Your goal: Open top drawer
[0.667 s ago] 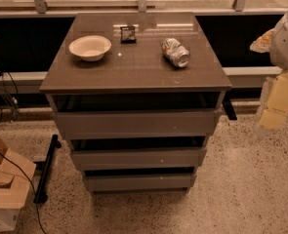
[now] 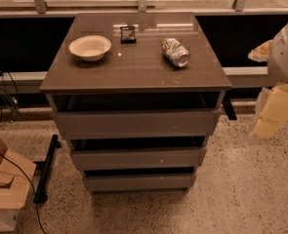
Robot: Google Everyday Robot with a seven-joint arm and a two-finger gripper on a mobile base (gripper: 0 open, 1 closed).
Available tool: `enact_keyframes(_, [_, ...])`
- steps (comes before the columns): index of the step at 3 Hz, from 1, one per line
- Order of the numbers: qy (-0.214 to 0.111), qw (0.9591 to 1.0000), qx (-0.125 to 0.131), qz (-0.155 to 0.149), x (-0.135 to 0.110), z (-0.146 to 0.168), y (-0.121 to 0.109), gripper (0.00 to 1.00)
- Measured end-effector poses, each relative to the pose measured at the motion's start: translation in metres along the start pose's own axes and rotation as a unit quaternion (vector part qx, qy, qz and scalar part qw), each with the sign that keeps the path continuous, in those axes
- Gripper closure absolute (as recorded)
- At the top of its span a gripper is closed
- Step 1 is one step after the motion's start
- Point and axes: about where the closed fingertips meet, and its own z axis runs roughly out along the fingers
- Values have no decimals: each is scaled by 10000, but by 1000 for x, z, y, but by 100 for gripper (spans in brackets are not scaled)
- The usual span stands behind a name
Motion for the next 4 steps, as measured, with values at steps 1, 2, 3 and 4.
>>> enact_keyframes(1, [-409,9990,-127,114,-1,30,13,0])
enact_keyframes(2, [-850,9959,-269,183,-7,63,18,0])
enact_keyframes(3, [-1049,9925,-595,203,-19,112,16,0])
enact_keyframes(4, [-1066,9919,-650,222,-19,120,15,0])
